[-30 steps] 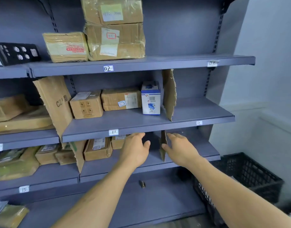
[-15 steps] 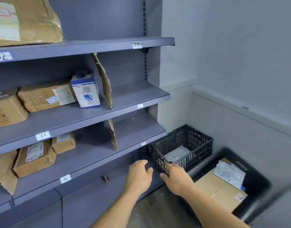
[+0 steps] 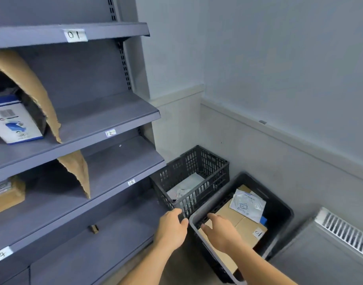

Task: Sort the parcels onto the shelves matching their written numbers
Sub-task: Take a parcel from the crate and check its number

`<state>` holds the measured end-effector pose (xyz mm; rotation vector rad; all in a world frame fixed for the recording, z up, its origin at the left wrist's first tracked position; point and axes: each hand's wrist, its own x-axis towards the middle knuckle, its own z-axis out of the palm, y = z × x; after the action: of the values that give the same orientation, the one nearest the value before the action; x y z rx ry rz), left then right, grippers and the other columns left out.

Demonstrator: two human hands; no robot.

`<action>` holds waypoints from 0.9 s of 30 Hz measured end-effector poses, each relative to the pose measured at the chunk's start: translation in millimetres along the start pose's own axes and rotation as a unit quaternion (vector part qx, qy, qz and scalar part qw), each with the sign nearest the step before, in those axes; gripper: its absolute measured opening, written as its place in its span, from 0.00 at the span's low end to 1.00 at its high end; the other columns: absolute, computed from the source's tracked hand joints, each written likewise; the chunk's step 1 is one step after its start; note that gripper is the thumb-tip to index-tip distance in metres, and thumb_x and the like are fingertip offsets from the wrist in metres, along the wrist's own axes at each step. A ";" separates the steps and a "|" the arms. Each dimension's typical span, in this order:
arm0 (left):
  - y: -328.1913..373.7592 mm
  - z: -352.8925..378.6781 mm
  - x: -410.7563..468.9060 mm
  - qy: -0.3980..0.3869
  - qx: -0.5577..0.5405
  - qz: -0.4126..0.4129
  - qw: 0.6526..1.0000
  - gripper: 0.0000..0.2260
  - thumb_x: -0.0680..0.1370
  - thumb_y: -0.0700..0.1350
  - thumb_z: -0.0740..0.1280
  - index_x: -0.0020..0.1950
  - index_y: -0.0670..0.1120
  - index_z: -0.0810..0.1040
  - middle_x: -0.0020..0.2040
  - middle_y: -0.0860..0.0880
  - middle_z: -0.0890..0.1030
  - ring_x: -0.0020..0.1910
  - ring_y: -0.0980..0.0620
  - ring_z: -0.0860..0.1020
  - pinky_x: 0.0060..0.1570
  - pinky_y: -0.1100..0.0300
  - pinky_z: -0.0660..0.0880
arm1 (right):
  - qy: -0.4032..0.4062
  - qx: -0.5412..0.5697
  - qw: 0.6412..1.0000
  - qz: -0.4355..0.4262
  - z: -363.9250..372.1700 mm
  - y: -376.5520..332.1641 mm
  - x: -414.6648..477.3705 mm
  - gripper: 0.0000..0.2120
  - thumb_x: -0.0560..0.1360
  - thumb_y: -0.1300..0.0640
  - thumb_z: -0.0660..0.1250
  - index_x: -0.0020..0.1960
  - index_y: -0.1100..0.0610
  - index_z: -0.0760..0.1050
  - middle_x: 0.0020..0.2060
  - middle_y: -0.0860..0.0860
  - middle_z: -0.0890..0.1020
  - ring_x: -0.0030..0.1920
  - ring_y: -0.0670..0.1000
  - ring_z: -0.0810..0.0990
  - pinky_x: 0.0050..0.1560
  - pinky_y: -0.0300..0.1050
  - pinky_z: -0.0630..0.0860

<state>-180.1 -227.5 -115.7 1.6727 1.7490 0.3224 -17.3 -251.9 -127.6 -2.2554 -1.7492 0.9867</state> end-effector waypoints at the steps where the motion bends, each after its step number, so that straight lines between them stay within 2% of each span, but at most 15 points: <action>1: 3.3 5.3 4.9 -0.005 0.004 -0.002 1.000 0.19 0.82 0.51 0.62 0.74 0.52 0.70 0.72 0.52 0.72 0.70 0.50 0.71 0.66 0.55 0.70 | -0.001 0.005 1.000 0.006 -1.8 6.1 3.6 0.23 0.83 0.46 0.59 0.75 0.53 0.67 0.70 0.52 0.73 0.69 0.54 0.73 0.66 0.47 0.70; 8: 22.1 23.5 42.4 -0.038 0.023 0.000 0.999 0.20 0.83 0.51 0.61 0.75 0.52 0.69 0.72 0.51 0.73 0.69 0.50 0.72 0.64 0.56 0.72 | -0.003 0.033 0.999 0.034 -11.3 25.1 39.7 0.25 0.82 0.46 0.59 0.77 0.53 0.64 0.72 0.52 0.72 0.71 0.55 0.71 0.68 0.49 0.70; 14: 18.4 24.6 97.4 -0.064 0.014 0.009 0.998 0.20 0.82 0.51 0.63 0.74 0.51 0.70 0.72 0.51 0.73 0.69 0.50 0.73 0.65 0.56 0.73 | -0.004 0.042 0.997 0.064 -9.7 19.9 85.7 0.21 0.83 0.46 0.59 0.72 0.55 0.68 0.69 0.53 0.74 0.68 0.55 0.73 0.66 0.49 0.71; 20: 4.4 14.8 164.9 -0.096 0.019 0.002 0.995 0.19 0.82 0.51 0.63 0.73 0.51 0.71 0.70 0.52 0.74 0.68 0.51 0.74 0.63 0.57 0.74 | -0.010 0.056 0.994 0.091 -9.3 0.4 142.6 0.27 0.83 0.47 0.58 0.79 0.55 0.60 0.75 0.53 0.68 0.74 0.54 0.68 0.71 0.47 0.66; 27: -7.8 11.4 221.6 -0.136 0.029 0.000 0.990 0.19 0.82 0.52 0.63 0.72 0.50 0.72 0.69 0.51 0.76 0.65 0.50 0.76 0.59 0.58 0.76 | -0.022 0.072 0.989 0.126 -3.6 -14.1 187.9 0.28 0.84 0.47 0.58 0.80 0.56 0.60 0.75 0.55 0.68 0.75 0.56 0.66 0.72 0.47 0.64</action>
<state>-165.0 -21.0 -195.7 1.6694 1.5683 0.0400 -4.5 -76.8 -196.3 -2.4190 -1.3795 1.1741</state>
